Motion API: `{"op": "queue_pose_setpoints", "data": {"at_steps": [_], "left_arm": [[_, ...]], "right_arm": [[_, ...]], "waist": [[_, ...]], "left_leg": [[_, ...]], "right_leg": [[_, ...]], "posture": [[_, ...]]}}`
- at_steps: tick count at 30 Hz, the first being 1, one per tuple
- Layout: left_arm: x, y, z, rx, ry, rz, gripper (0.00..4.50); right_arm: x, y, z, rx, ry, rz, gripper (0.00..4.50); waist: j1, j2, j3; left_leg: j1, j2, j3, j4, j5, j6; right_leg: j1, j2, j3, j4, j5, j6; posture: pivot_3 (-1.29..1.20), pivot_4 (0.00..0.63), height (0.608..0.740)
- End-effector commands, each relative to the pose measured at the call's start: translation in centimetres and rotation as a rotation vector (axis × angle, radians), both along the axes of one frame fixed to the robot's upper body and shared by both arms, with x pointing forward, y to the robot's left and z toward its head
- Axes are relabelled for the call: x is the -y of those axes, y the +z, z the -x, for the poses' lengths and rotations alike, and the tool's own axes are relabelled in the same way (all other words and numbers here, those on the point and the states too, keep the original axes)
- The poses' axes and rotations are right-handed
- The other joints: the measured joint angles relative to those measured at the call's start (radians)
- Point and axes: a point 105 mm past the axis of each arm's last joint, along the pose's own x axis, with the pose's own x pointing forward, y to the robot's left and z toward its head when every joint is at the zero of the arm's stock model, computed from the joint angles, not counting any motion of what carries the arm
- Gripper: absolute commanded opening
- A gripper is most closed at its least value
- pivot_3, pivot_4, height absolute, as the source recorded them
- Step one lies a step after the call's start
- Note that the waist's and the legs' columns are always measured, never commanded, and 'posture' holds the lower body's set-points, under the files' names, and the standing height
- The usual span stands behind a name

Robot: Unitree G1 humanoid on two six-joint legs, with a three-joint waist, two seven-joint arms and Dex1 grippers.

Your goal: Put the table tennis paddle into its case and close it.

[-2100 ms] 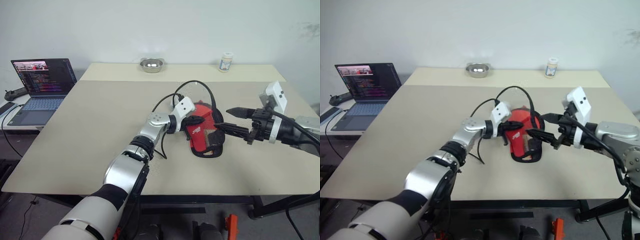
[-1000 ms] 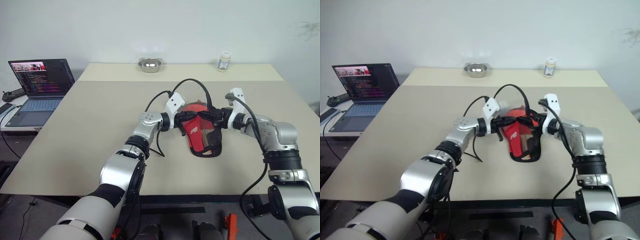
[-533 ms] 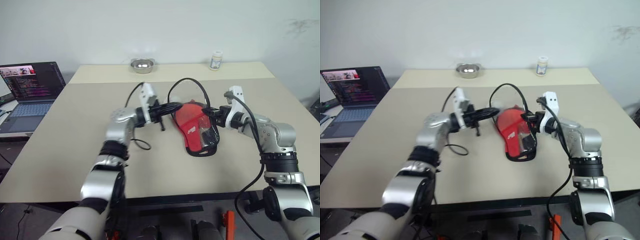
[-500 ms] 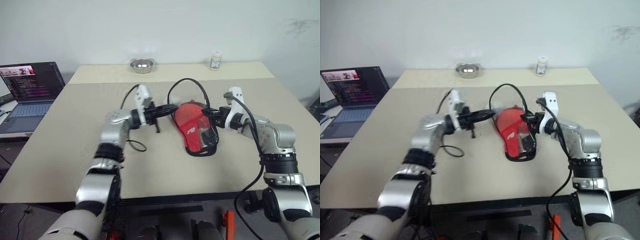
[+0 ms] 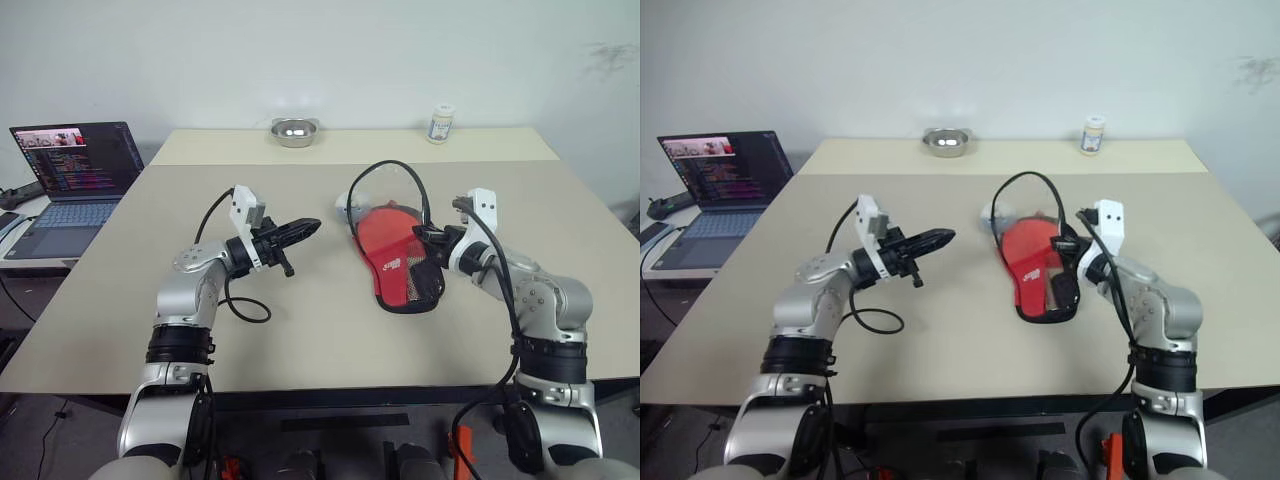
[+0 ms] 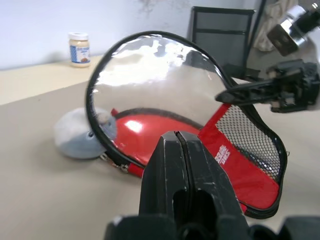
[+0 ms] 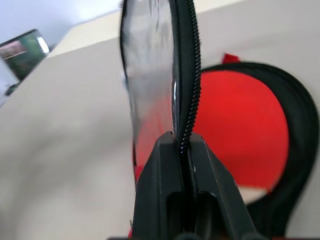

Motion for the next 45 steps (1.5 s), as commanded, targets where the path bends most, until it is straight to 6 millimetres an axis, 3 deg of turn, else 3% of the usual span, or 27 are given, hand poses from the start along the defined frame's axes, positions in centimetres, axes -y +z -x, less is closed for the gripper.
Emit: {"op": "queue_pose_setpoints", "data": {"at_steps": [1,5,11,16,25,31,39,45], "left_arm": [[-0.4,1.7,0.3,0.062,0.013,0.019,0.0],[-0.4,1.6,0.1,0.06,0.024,0.028,0.0],[-0.1,1.5,0.0,0.062,0.04,0.045,0.0],[-0.1,1.5,0.0,0.066,0.048,0.049,0.0],[0.0,1.6,-0.5,0.08,0.079,0.053,0.0],[-0.2,1.5,-0.4,0.092,0.096,0.045,0.0],[-0.6,1.3,-0.1,0.098,0.113,0.032,0.0],[-0.7,1.3,-0.1,0.103,0.117,0.022,0.0]], "right_arm": [[0.7,0.0,0.4,0.0,-0.066,0.012,0.03],[1.4,-0.9,0.4,-0.035,-0.145,0.024,0.03],[1.5,-4.0,1.8,-0.172,-0.247,0.032,0.03],[1.5,-4.6,2.0,-0.22,-0.282,0.005,0.03],[1.1,-4.2,-1.5,-0.275,-0.352,-0.107,0.03],[4.1,-4.4,-3.4,-0.277,-0.476,-0.06,0.03],[3.9,-2.3,-1.1,-0.244,-0.524,-0.094,0.03],[1.8,-2.6,1.3,-0.271,-0.518,-0.118,0.03]], "waist": [[0.0,0.0,0.0],[0.0,0.0,0.0],[0.001,0.0,0.0],[0.004,0.0,0.0],[0.0,0.0,0.0],[-0.001,0.001,0.0],[0.002,0.001,0.0],[0.002,0.001,0.0]], "left_leg": [[0.0,0.0,0.0,0.0,0.0,0.0],[0.0,0.0,0.0,0.0,0.0,0.0],[0.0,0.0,0.0,0.0,0.0,0.0],[0.001,0.0,-0.001,0.0,0.0,0.0],[0.002,0.0,0.0,-0.001,0.0,0.001],[0.002,0.0,0.0,-0.001,0.0,0.001],[0.001,0.0,0.0,-0.001,0.0,0.0],[0.001,0.0,-0.001,-0.002,-0.001,0.001]], "right_leg": [[0.0,0.0,0.0,0.0,0.0,0.0],[0.0,0.0,0.0,0.0,0.0,0.0],[0.0,0.0,0.0,0.0,0.0,0.0],[0.001,0.0,-0.001,-0.001,0.0,0.0],[0.002,0.0,0.0,0.0,0.0,0.0],[0.001,0.0,0.0,0.0,0.0,0.0],[0.0,0.0,0.0,0.0,0.0,0.0],[0.0,0.0,0.0,0.0,0.0,0.0]], "posture": [[0.0,0.15,0.74],[0.0,0.15,0.74],[0.0,0.15,0.74],[0.0,0.15,0.74],[0.0,0.15,0.74],[0.0,0.15,0.74],[0.0,0.15,0.74],[0.0,0.15,0.74]]}}
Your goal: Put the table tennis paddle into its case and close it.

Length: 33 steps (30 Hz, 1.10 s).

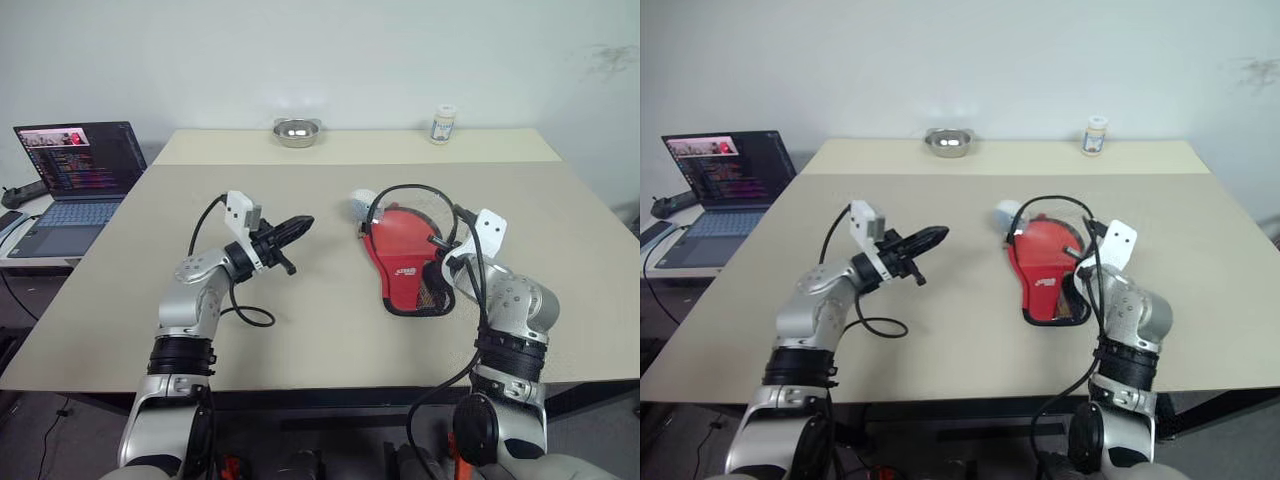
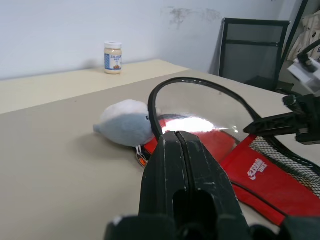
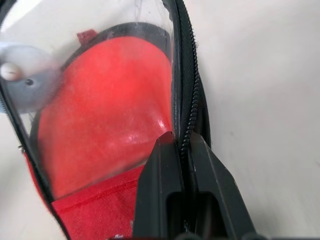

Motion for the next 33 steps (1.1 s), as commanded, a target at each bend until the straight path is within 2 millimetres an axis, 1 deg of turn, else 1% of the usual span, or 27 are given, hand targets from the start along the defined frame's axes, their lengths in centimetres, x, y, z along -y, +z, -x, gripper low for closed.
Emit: {"op": "queue_pose_setpoints", "data": {"at_steps": [1,6,11,15,17,21,24,28,31,33], "left_arm": [[0.1,1.6,0.4,0.073,-0.006,-0.012,0.0],[0.2,1.7,0.3,0.078,-0.007,-0.013,0.0],[0.2,1.7,0.3,0.082,-0.006,-0.016,0.0],[0.1,1.7,0.3,0.083,-0.003,-0.023,0.0],[0.1,1.7,0.3,0.083,-0.002,-0.024,0.0],[0.0,1.7,0.2,0.082,0.002,-0.022,0.0],[0.1,1.7,0.1,0.085,0.001,-0.02,0.0],[0.2,1.7,0.2,0.085,-0.005,-0.022,0.0],[0.2,1.6,0.3,0.085,-0.005,-0.023,0.0],[0.1,1.6,0.3,0.084,-0.003,-0.024,0.0]], "right_arm": [[-0.4,0.6,1.4,0.01,-0.016,-0.004,0.03],[-1.4,0.9,1.6,0.015,-0.003,-0.014,0.03],[-3.0,1.4,2.1,0.033,0.02,-0.032,0.03],[-5.9,0.3,3.5,-0.02,0.15,-0.077,0.03],[-6.2,-0.1,3.5,-0.033,0.172,-0.088,0.03],[-5.1,-0.1,1.6,-0.015,0.148,-0.079,0.03],[-3.5,-0.6,0.0,-0.007,0.12,-0.035,0.03],[-1.3,-1.3,-1.7,-0.006,0.101,0.038,0.03],[-0.2,-1.3,-2.3,0.007,0.082,0.063,0.7],[0.1,-1.1,-2.5,0.022,0.071,0.075,1.34]], "waist": [[0.0,0.0,0.0],[0.0,0.0,0.0],[0.0,0.0,0.0],[0.0,0.0,0.0],[-0.001,0.0,0.0],[-0.003,0.0,0.0],[-0.004,0.0,0.0],[-0.01,0.0,0.0],[-0.011,0.0,0.0],[-0.011,0.0,0.0]], "left_leg": [[0.0,0.0,0.0,0.0,0.0,0.0],[0.0,0.0,0.0,0.0,-0.001,0.001],[0.0,0.0,0.0,0.0,-0.001,0.001],[0.0,0.0,0.0,0.0,-0.001,0.001],[0.0,0.0,0.0,0.0,-0.001,0.001],[0.0,0.0,0.001,0.0,-0.001,0.002],[0.001,0.0,0.001,0.0,-0.001,0.002],[0.001,0.001,0.002,-0.001,-0.001,0.002],[0.001,0.0,0.001,-0.001,-0.001,0.002],[0.001,0.001,0.001,-0.001,-0.001,0.002]], "right_leg": [[0.0,0.0,0.0,0.0,0.0,0.0],[0.0,0.0,0.0,0.0,0.0,0.0],[0.0,0.0,0.0,0.0,0.0,0.0],[0.0,0.0,0.0,0.0,0.0,0.0],[0.0,0.0,0.0,0.0,0.0,0.0],[0.0,0.0,0.0,0.0,0.0,0.0],[0.0,0.0,0.0,0.0,0.0,0.0],[0.0,0.001,0.001,0.0,0.0,0.0],[0.0,0.001,0.0,0.0,0.0,0.0],[0.0,0.001,0.001,-0.001,0.0,0.0]], "posture": [[0.0,0.15,0.74],[0.0,0.15,0.74],[0.0,0.15,0.74],[0.0,0.15,0.74],[0.0,0.15,0.74],[0.0,0.15,0.74],[0.0,0.15,0.74],[0.0,0.15,0.74],[0.0,0.15,0.74],[0.0,0.15,0.74]]}}
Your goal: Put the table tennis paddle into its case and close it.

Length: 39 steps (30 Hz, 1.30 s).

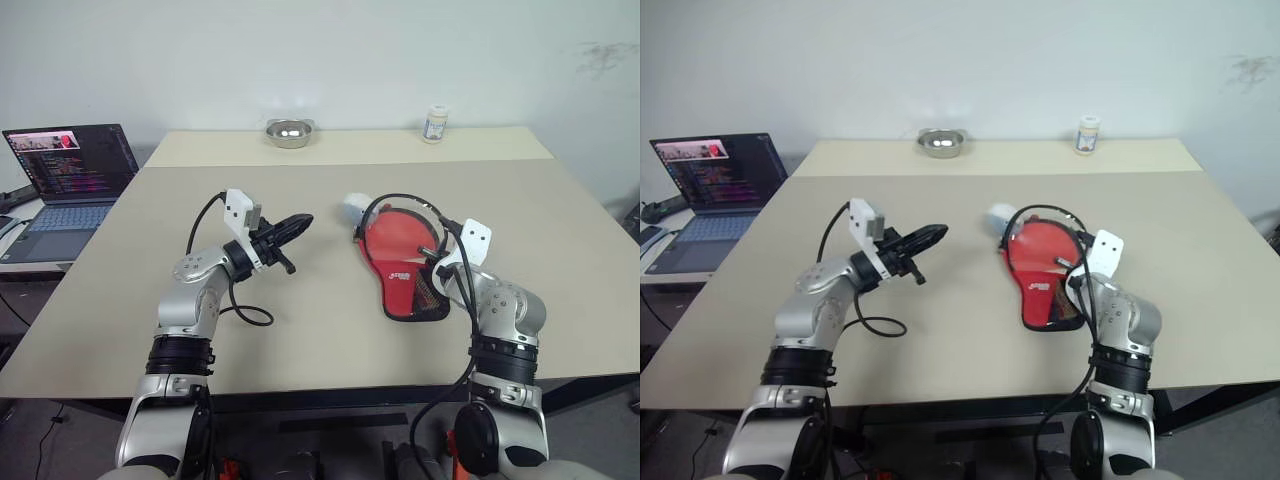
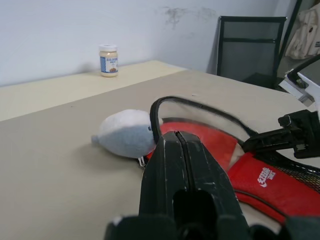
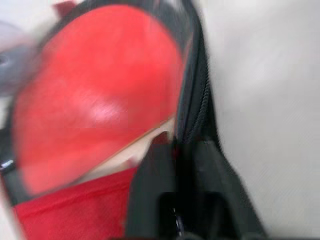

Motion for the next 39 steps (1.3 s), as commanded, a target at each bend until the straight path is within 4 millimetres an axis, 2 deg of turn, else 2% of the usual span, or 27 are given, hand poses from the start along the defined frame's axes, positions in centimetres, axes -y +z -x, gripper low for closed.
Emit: {"op": "queue_pose_setpoints", "data": {"at_steps": [1,4,8,14,25,31,39], "left_arm": [[-0.1,1.4,0.3,0.061,-0.005,-0.01,0.0],[-0.1,1.4,0.4,0.06,-0.002,-0.01,0.0],[0.1,1.4,0.2,0.061,-0.007,-0.018,0.0],[0.6,1.8,-0.1,0.07,-0.015,-0.025,0.0],[2.0,3.0,-1.5,0.107,-0.062,-0.068,0.0],[3.0,2.7,-4.8,0.109,-0.005,-0.178,0.0],[6.1,3.7,-7.6,0.085,0.101,-0.209,0.0]], "right_arm": [[0.2,1.5,-0.6,0.07,-0.012,0.017,1.69],[0.0,2.2,-0.5,0.103,-0.005,0.052,2.73],[-1.9,4.2,-0.4,0.237,0.138,0.26,4.12],[-2.1,7.1,-0.1,0.432,0.174,0.446,4.12],[-1.9,8.1,0.0,0.519,0.153,0.476,4.12],[-3.5,8.4,0.3,0.565,0.233,0.389,4.12],[-4.2,8.3,0.7,0.562,0.264,0.36,4.12]], "waist": [[-0.001,0.0,0.0],[-0.001,0.0,0.0],[-0.001,0.0,0.0],[0.001,0.0,0.0],[0.002,0.0,0.0],[0.007,-0.001,0.001],[0.008,-0.001,0.001]], "left_leg": [[0.0,0.0,0.0,0.0,0.0,0.0],[0.0,0.0,0.0,0.0,0.0,0.0],[0.0,0.0,0.0,0.0,0.0,0.0],[0.0,0.0,0.0,0.0,0.0,-0.001],[-0.001,0.0,0.0,0.0,0.001,-0.002],[-0.001,-0.001,-0.001,0.0,0.001,-0.002],[-0.002,-0.001,-0.001,-0.001,0.001,-0.003]], "right_leg": [[0.0,0.0,0.0,0.0,0.0,0.0],[0.0,0.0,0.0,0.0,0.0,0.0],[0.0,0.0,0.0,0.0,0.0,0.0],[0.0,0.0,0.0,-0.001,0.0,0.0],[0.0,0.0,0.0,-0.001,0.0,0.0],[0.001,0.0,-0.002,-0.002,0.0,0.0],[0.0,0.0,-0.002,-0.006,0.0,0.001]], "posture": [[0.0,0.15,0.74],[0.0,0.15,0.74],[0.0,0.15,0.74],[0.0,0.15,0.74],[0.0,0.15,0.74],[0.0,0.15,0.74],[0.0,0.15,0.74]]}}
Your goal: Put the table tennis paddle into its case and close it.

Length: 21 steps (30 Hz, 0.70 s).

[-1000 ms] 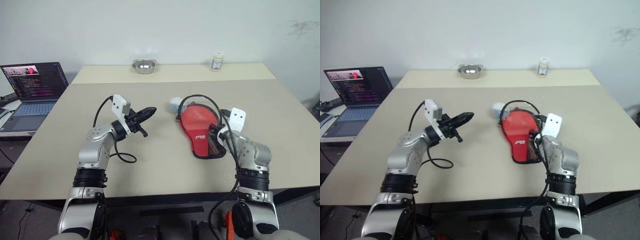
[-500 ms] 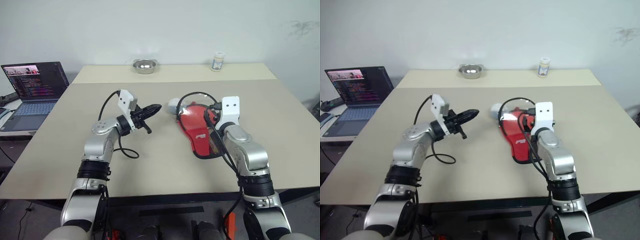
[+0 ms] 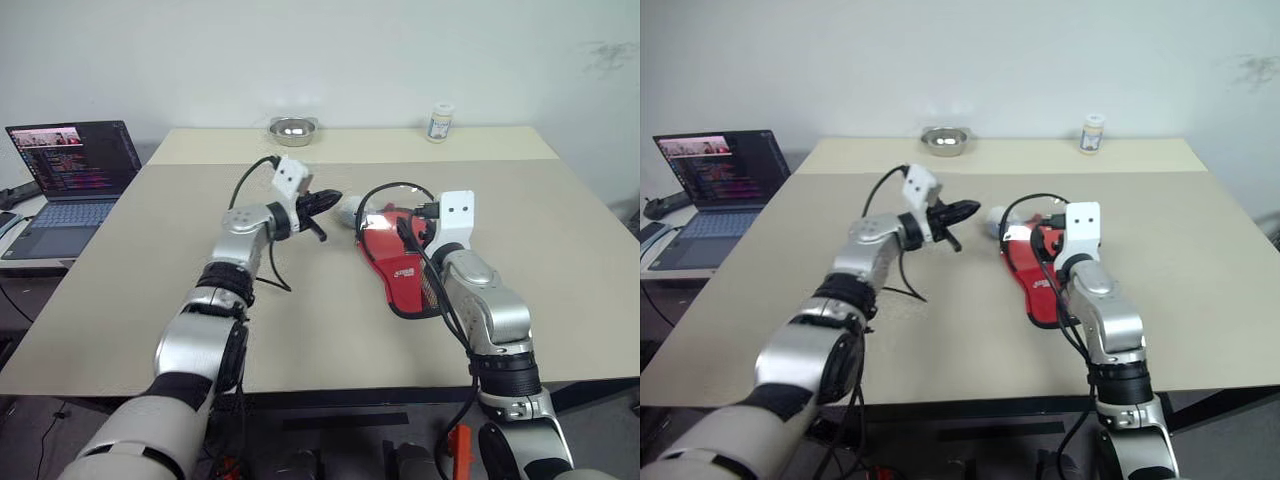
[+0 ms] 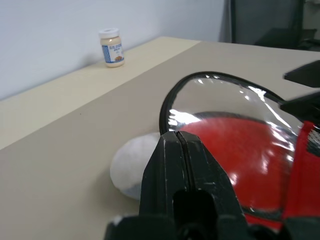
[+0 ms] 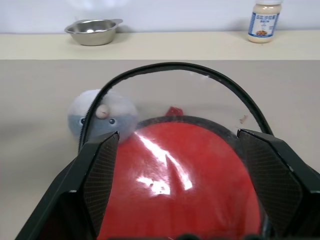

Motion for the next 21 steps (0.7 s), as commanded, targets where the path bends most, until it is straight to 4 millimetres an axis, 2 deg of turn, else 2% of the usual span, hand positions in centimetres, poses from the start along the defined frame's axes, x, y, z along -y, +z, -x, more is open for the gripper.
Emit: {"op": "queue_pose_setpoints", "data": {"at_steps": [1,6,8,10,19,20,21], "left_arm": [[0.8,1.8,-0.9,0.044,0.074,-0.007,0.0],[1.0,1.8,-1.6,0.022,0.143,-0.051,0.0],[1.1,1.5,-1.6,0.024,0.136,-0.109,0.37],[0.8,1.0,-1.7,0.026,0.15,-0.153,0.9],[-1.5,0.2,-2.9,-0.014,0.362,-0.138,4.26],[-1.4,-0.1,-2.9,-0.023,0.368,-0.15,4.48],[-1.4,-0.3,-3.0,-0.028,0.372,-0.16,4.48]], "right_arm": [[0.0,1.6,0.6,0.056,0.005,-0.026,4.12],[0.8,1.4,1.0,0.047,-0.022,-0.031,4.12],[1.1,1.4,1.2,0.043,-0.036,-0.031,4.17],[1.3,1.3,1.3,0.039,-0.045,-0.033,4.17],[1.2,1.4,2.0,0.035,-0.05,-0.033,4.17],[1.2,1.4,2.1,0.033,-0.052,-0.032,4.17],[1.2,1.4,2.2,0.032,-0.054,-0.031,4.17]], "waist": [[-0.002,0.0,0.0],[-0.004,0.0,0.0],[-0.004,0.0,0.0],[-0.004,0.0,0.0],[-0.004,0.0,0.0],[-0.003,0.0,0.0],[-0.003,0.0,0.0]], "left_leg": [[0.0,0.0,0.0,-0.001,0.0,0.0],[0.0,0.0,0.001,-0.006,0.0,-0.001],[0.0,0.0,0.001,-0.008,0.001,-0.001],[0.0,0.0,0.002,-0.01,0.001,-0.001],[0.0,0.0,0.002,-0.01,0.001,-0.001],[0.0,0.0,0.002,-0.01,0.001,-0.001],[0.0,0.0,0.002,-0.01,0.001,-0.001]], "right_leg": [[0.0,0.0,0.0,-0.001,0.0,0.0],[-0.001,0.0,0.001,-0.003,0.0,0.0],[-0.002,0.0,0.001,-0.004,0.0,0.0],[-0.002,0.0,0.001,-0.005,0.0,0.0],[-0.002,0.0,0.001,-0.005,0.0,0.0],[-0.002,0.0,0.001,-0.005,0.0,0.0],[-0.002,0.0,0.001,-0.005,0.0,0.0]], "posture": [[0.0,0.15,0.74],[0.0,0.15,0.74],[0.0,0.15,0.74],[0.0,0.15,0.74],[0.0,0.15,0.74],[0.0,0.15,0.74],[0.0,0.15,0.74]]}}
